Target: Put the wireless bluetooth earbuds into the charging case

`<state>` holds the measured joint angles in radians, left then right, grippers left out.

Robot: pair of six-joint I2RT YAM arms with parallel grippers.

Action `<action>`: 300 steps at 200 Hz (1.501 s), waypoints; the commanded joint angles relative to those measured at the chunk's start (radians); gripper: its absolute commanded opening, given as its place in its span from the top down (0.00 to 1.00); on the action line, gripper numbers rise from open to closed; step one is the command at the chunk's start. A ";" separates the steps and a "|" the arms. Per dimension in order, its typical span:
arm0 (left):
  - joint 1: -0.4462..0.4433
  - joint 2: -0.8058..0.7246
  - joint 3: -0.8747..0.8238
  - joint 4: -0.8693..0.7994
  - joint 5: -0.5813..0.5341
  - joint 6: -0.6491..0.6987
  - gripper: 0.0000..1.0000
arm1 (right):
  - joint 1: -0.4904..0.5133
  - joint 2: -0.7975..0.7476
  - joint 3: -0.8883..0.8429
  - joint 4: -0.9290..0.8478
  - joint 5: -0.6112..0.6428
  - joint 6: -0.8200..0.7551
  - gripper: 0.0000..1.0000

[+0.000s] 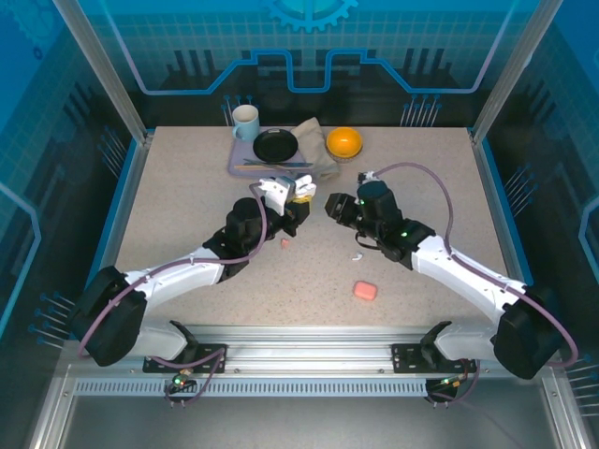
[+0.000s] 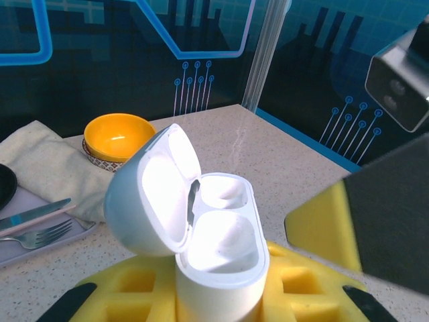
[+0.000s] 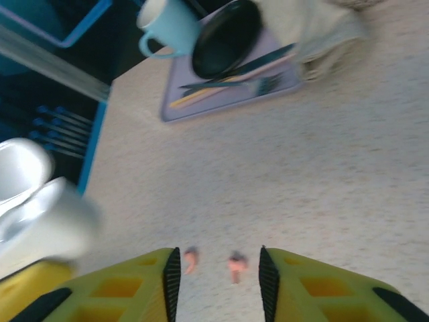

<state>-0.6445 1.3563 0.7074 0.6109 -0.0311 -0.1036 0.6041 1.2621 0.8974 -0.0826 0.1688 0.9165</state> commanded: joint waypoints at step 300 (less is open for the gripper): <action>0.012 -0.203 -0.062 -0.082 -0.046 0.073 1.00 | -0.112 0.563 0.432 -0.461 -0.122 -0.041 0.49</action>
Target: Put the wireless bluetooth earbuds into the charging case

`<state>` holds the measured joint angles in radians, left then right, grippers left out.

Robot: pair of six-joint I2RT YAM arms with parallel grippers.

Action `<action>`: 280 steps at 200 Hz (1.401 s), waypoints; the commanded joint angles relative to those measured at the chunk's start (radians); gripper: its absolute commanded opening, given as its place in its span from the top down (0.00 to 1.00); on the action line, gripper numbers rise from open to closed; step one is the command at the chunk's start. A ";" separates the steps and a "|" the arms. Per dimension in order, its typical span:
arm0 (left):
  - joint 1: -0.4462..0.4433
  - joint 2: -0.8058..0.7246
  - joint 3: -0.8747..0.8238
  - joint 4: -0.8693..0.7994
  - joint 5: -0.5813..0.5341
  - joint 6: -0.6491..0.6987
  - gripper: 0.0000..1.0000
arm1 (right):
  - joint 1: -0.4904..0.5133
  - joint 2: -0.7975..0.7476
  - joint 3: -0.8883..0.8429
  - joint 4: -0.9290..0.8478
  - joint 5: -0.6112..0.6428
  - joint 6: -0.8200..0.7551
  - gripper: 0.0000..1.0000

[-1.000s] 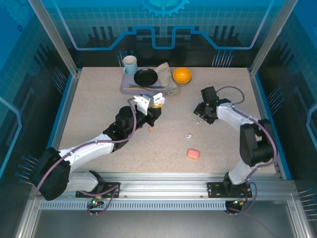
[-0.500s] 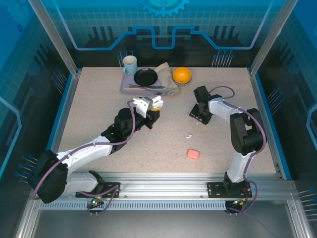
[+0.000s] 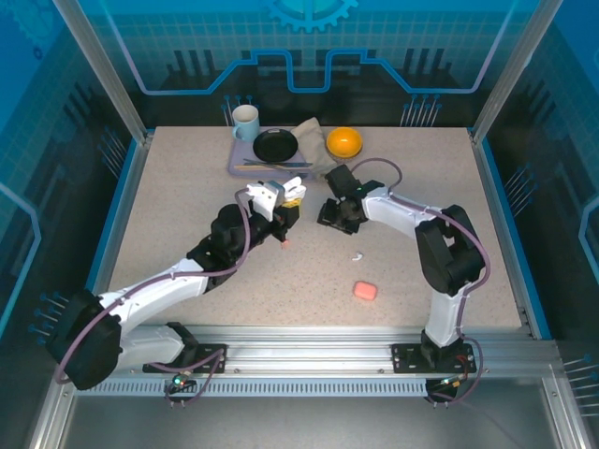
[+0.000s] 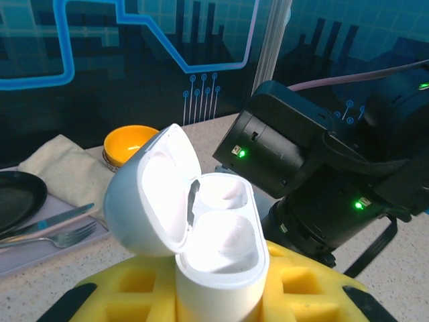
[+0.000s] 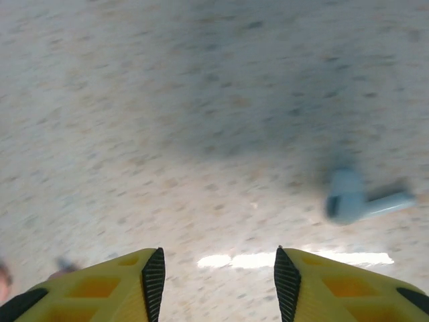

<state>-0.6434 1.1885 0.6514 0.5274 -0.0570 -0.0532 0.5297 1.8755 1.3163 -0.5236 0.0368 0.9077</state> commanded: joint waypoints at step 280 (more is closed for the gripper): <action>0.020 -0.014 0.030 -0.001 -0.011 0.034 1.00 | -0.071 0.042 0.098 -0.259 0.096 -0.076 0.42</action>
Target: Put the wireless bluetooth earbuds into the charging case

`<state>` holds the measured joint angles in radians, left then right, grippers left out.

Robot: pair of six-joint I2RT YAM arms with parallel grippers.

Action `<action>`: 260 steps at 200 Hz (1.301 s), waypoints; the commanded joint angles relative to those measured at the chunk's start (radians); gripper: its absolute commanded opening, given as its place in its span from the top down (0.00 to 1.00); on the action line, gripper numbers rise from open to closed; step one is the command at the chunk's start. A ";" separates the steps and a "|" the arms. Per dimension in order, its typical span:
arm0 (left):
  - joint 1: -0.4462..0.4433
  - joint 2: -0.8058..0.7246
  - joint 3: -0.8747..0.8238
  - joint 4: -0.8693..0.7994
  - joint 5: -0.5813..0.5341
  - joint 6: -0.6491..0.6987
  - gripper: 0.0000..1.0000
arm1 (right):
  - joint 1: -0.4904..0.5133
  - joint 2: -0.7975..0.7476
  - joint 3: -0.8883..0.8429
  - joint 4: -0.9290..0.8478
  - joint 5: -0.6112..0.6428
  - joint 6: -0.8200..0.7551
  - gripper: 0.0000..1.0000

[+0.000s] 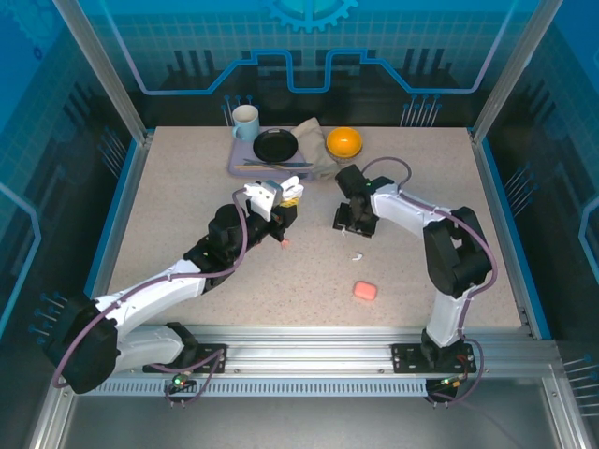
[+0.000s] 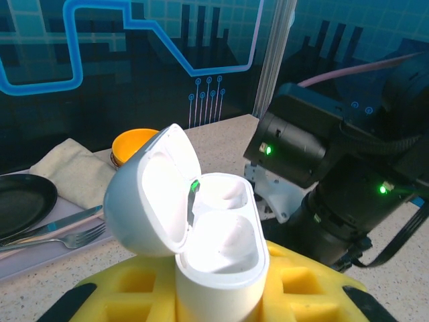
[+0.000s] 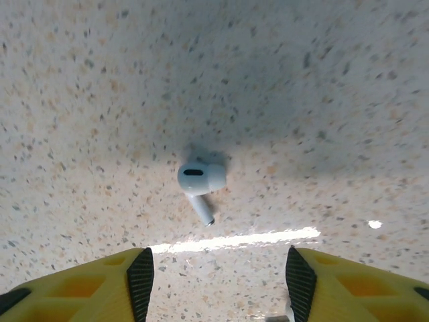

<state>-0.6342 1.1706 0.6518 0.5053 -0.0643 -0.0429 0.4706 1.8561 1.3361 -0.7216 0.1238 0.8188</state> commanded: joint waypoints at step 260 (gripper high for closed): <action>0.048 0.003 0.007 0.058 0.026 0.003 1.00 | 0.003 0.290 0.264 -0.156 0.008 -0.035 0.57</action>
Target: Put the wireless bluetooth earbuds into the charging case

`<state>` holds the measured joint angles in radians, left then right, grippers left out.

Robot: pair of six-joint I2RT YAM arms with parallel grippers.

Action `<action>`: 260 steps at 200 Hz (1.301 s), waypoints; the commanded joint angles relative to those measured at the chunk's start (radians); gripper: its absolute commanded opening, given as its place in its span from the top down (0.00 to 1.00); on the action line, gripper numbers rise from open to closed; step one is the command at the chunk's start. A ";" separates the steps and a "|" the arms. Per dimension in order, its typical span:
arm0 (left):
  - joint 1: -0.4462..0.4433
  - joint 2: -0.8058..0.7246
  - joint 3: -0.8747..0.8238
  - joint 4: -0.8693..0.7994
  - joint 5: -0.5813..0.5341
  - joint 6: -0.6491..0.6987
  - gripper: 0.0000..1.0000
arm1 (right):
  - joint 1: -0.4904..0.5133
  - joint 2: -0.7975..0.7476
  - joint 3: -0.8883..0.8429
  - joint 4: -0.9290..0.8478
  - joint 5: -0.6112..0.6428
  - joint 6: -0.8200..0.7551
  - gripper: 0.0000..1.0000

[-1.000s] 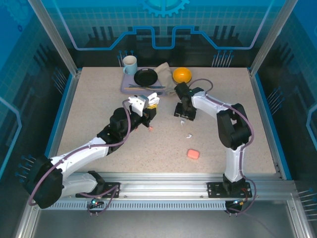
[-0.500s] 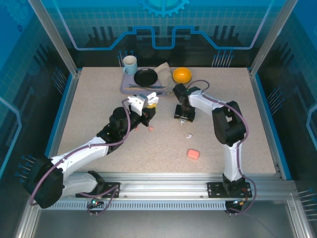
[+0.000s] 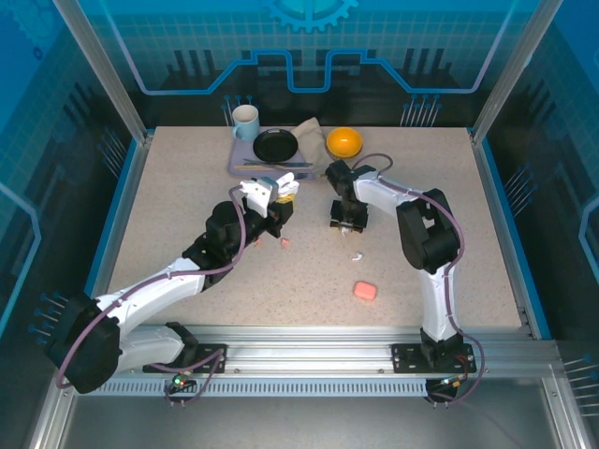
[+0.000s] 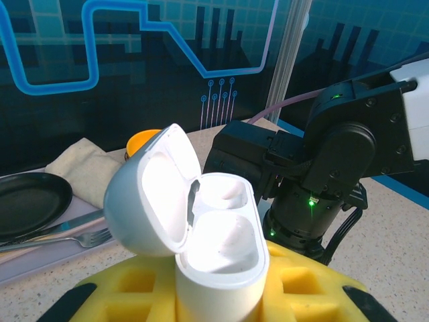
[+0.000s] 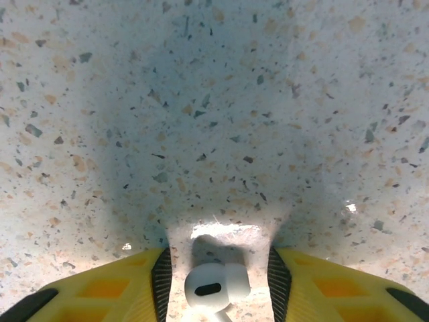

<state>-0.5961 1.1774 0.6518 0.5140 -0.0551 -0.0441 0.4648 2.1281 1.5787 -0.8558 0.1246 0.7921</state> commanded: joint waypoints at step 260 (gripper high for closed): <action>0.010 0.014 0.038 0.040 0.024 0.003 1.00 | 0.005 -0.133 -0.079 0.079 -0.002 -0.002 0.74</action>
<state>-0.5945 1.1851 0.6518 0.5140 -0.0505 -0.0463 0.4664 2.0838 1.5257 -0.8028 0.1238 0.7677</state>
